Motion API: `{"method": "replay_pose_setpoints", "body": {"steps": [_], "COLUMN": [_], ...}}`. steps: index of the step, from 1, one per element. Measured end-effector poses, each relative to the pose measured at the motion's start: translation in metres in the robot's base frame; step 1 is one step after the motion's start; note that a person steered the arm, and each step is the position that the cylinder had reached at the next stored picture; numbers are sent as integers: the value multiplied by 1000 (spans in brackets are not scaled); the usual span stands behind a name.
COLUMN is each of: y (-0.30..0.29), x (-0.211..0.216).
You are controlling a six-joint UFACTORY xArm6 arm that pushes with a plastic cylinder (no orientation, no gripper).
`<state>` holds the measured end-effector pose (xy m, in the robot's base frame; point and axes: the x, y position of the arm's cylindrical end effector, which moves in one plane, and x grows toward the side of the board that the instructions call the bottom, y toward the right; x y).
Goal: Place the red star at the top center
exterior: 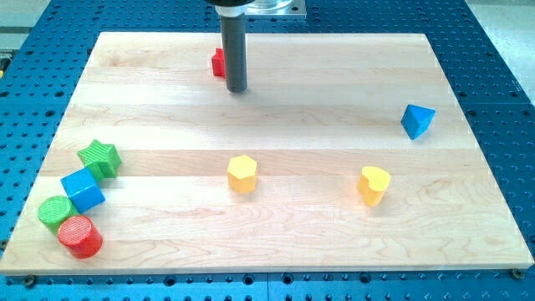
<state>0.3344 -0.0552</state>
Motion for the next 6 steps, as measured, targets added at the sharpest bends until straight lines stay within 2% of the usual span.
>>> {"method": "replay_pose_setpoints", "body": {"steps": [1, 2, 4, 5, 6], "y": [-35, 29, 16, 1, 11], "x": [-25, -46, -20, -45, -66]}}
